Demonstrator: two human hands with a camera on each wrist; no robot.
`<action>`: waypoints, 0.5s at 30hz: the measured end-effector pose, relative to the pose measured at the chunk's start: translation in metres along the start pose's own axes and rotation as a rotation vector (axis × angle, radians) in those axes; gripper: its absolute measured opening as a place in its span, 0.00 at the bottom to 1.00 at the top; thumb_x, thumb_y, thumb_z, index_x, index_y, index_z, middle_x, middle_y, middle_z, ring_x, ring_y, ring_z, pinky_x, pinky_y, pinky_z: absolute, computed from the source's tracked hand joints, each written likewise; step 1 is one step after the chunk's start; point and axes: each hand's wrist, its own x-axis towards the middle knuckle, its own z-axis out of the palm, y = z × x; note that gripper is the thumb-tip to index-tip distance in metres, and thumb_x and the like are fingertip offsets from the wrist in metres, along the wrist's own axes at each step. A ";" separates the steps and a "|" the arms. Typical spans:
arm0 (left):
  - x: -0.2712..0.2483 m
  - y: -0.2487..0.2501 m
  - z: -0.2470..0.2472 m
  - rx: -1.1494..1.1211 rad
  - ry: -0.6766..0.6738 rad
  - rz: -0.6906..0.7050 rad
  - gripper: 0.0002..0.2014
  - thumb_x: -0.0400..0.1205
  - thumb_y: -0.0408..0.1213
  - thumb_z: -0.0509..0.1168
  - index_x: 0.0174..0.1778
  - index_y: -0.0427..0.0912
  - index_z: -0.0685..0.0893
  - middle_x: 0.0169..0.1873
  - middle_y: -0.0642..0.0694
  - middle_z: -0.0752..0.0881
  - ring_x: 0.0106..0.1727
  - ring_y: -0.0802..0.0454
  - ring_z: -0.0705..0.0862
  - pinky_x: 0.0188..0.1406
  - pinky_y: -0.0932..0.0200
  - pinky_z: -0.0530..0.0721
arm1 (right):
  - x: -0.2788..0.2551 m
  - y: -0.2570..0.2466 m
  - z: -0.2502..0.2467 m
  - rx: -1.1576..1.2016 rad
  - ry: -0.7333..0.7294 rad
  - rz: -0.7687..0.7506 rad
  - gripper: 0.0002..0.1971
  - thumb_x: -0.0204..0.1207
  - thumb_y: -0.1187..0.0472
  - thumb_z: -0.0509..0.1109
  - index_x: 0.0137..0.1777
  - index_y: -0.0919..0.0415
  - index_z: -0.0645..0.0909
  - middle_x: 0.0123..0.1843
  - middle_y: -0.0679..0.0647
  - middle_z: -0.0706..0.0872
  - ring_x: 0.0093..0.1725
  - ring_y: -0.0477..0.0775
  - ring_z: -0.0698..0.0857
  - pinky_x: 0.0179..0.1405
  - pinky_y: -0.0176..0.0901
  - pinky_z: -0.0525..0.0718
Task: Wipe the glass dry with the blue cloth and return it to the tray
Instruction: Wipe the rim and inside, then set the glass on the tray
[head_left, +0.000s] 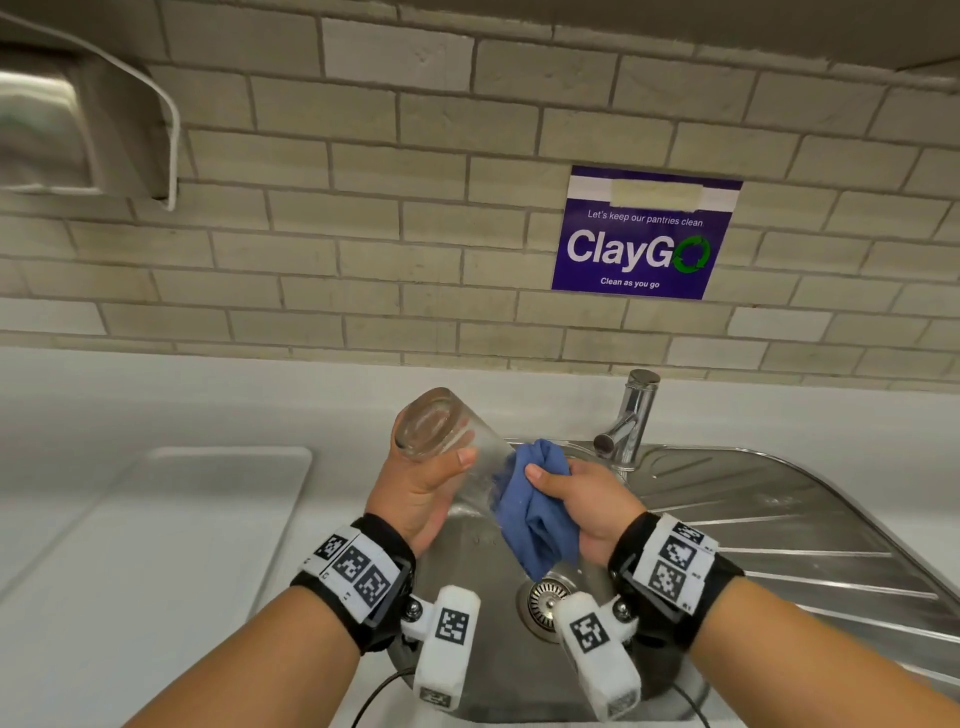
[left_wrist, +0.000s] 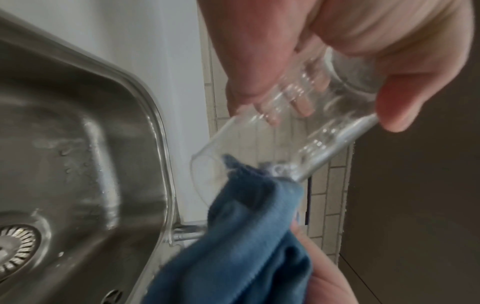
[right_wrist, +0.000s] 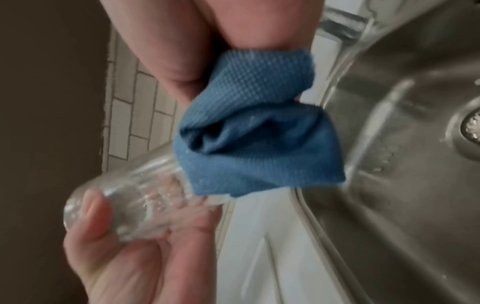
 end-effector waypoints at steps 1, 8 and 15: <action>-0.004 0.004 0.001 -0.019 -0.063 -0.049 0.36 0.45 0.39 0.91 0.50 0.41 0.90 0.47 0.44 0.92 0.53 0.46 0.91 0.49 0.49 0.90 | 0.002 -0.002 -0.002 0.009 0.013 -0.001 0.04 0.76 0.67 0.66 0.43 0.67 0.82 0.41 0.63 0.88 0.43 0.61 0.87 0.49 0.54 0.85; -0.007 0.017 -0.019 -0.045 -0.162 -0.499 0.43 0.52 0.46 0.88 0.66 0.48 0.87 0.66 0.23 0.83 0.56 0.24 0.89 0.44 0.35 0.92 | 0.005 -0.042 -0.022 -0.567 0.097 -0.359 0.08 0.71 0.66 0.71 0.49 0.58 0.82 0.48 0.59 0.89 0.50 0.58 0.86 0.56 0.53 0.83; -0.013 0.021 -0.008 0.439 -0.206 -0.621 0.38 0.59 0.39 0.78 0.68 0.58 0.80 0.52 0.41 0.90 0.44 0.43 0.90 0.46 0.45 0.91 | -0.004 -0.058 -0.011 -0.864 0.017 -0.508 0.12 0.73 0.66 0.69 0.56 0.56 0.80 0.49 0.50 0.85 0.45 0.38 0.81 0.41 0.16 0.75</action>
